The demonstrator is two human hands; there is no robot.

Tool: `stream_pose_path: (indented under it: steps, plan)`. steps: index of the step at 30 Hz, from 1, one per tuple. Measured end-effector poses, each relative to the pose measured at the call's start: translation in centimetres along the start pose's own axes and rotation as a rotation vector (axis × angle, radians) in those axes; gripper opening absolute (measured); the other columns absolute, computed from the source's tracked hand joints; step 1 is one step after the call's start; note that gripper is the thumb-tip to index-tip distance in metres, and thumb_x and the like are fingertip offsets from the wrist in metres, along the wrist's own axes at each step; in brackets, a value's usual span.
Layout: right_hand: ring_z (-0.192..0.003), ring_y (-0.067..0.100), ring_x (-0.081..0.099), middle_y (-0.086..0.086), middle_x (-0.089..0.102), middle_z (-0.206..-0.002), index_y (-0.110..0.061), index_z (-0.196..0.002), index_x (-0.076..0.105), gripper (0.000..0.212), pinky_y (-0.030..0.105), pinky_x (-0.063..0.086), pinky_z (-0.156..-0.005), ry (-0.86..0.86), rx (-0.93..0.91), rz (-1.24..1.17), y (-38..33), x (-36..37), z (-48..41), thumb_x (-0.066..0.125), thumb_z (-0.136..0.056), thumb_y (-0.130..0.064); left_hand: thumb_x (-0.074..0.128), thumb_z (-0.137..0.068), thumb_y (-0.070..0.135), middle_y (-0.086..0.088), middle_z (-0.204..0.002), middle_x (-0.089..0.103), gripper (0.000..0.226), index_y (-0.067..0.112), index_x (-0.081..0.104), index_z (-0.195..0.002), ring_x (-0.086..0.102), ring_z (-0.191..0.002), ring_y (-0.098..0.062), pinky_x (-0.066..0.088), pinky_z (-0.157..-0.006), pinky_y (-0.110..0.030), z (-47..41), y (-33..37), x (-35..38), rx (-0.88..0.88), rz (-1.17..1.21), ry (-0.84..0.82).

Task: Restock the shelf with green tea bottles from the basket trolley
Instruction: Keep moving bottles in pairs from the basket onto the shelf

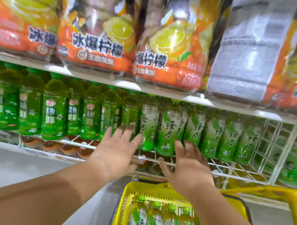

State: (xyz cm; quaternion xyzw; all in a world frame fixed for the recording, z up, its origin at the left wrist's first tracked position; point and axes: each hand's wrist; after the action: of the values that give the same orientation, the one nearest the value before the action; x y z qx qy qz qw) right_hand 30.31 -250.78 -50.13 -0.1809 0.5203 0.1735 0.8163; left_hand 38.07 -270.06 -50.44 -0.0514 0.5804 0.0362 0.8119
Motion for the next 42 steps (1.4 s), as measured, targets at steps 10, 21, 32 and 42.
stream_pose_path:
  steps: [10, 21, 32, 42]
  plan:
    - [-0.149, 0.028, 0.016, 0.008, 0.012, -0.163, -0.019, -0.157, 0.007, 0.090, 0.043, 0.021, -0.120, 0.007, 0.036, 0.053, -0.1, -3.0, 4.5, 0.033, -0.089, -0.072, 0.052, -0.083, 0.072, -0.012, -0.161, 0.015, 0.106, 0.015, 0.003, -0.158, 0.009, -0.150, -0.035, 0.012, -0.120, -0.058, 3.9, -0.3, -2.0, -0.017, 0.026, 0.027]
    - [-0.151, 0.029, 0.005, 0.011, 0.005, -0.164, -0.018, -0.157, -0.001, 0.092, 0.045, 0.013, -0.122, 0.045, 0.072, 0.105, 1.1, -2.1, 8.6, 0.026, -0.089, -0.074, 0.044, -0.084, 0.078, -0.013, -0.165, 0.002, 0.106, 0.017, -0.001, -0.158, 0.002, -0.152, -0.035, 0.009, -0.121, -0.058, 4.4, 0.1, -1.4, 0.078, -0.033, -0.009]
    - [-0.151, 0.030, -0.006, 0.012, -0.008, -0.164, -0.021, -0.158, -0.004, 0.092, 0.048, 0.007, -0.122, 0.070, 0.026, 0.092, 7.3, 0.1, 14.9, 0.026, -0.089, -0.074, 0.041, -0.081, 0.081, -0.014, -0.165, 0.006, 0.110, 0.014, 0.000, -0.158, 0.009, -0.151, -0.035, 0.013, -0.119, -0.058, 7.9, 9.3, -2.2, 0.048, -0.121, 0.059]
    - [-0.151, 0.031, -0.005, 0.012, -0.005, -0.165, -0.020, -0.158, -0.003, 0.094, 0.048, 0.008, -0.122, 0.055, -0.063, 0.072, 14.6, 2.1, 20.7, 0.024, -0.087, -0.076, 0.036, -0.080, 0.082, -0.012, -0.166, 0.003, 0.110, 0.015, -0.001, -0.158, 0.008, -0.151, -0.033, 0.014, -0.119, -0.056, 14.2, 19.1, -0.7, -0.091, -0.097, 0.031]
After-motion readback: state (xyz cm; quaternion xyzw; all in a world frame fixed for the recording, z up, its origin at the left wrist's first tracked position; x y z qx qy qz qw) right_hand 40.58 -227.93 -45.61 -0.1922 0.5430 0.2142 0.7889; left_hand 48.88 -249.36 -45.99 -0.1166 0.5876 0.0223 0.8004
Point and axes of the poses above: each hand's wrist, its own z-axis away from the middle knuckle, its own x-axis out of the palm, y = z × x
